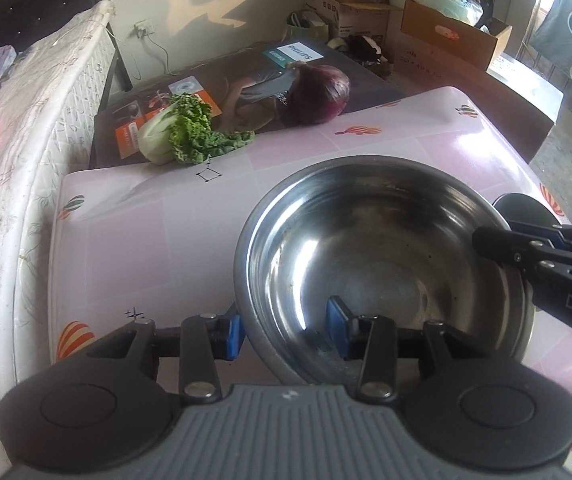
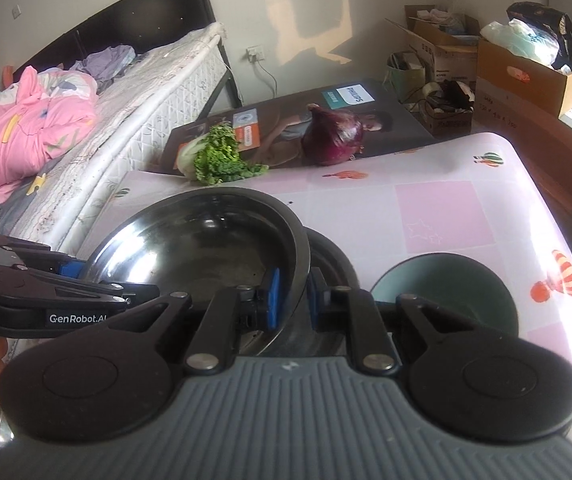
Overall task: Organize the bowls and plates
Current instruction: 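Grip the dark green bowl rim with the right tool while the left holds the steel bowl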
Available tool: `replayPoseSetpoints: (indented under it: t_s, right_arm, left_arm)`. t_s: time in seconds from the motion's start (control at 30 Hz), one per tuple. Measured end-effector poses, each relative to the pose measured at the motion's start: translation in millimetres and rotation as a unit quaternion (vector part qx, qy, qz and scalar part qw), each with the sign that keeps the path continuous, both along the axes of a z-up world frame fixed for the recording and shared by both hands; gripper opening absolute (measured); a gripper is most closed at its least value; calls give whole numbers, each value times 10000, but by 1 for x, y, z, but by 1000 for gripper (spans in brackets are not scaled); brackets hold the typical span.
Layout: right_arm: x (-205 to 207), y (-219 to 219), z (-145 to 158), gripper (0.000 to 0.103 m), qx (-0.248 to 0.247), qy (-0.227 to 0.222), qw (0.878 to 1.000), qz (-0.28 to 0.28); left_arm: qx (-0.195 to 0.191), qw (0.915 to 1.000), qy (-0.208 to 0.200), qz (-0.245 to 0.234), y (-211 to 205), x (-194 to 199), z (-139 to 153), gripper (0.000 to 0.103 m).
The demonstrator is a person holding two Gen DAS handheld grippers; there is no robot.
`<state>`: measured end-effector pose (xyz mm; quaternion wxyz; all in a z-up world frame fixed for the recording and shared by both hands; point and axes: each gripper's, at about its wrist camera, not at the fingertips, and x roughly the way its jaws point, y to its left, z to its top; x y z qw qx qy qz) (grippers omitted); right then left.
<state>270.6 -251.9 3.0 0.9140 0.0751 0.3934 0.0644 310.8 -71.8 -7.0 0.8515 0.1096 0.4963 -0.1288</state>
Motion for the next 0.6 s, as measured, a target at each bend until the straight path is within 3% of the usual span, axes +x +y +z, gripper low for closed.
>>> replayPoseSetpoints:
  t_s: [0.33,0.6]
  right_arm:
    - [13,-11,-39,15,-2,326,9995,-55]
    - [17,-4,-40,16,-144,301,9994,15]
  left_arm:
    - [346,9992,203,-38,-17,10,-29,44]
    - [361,9991,197,-57,-16,9,-36,46]
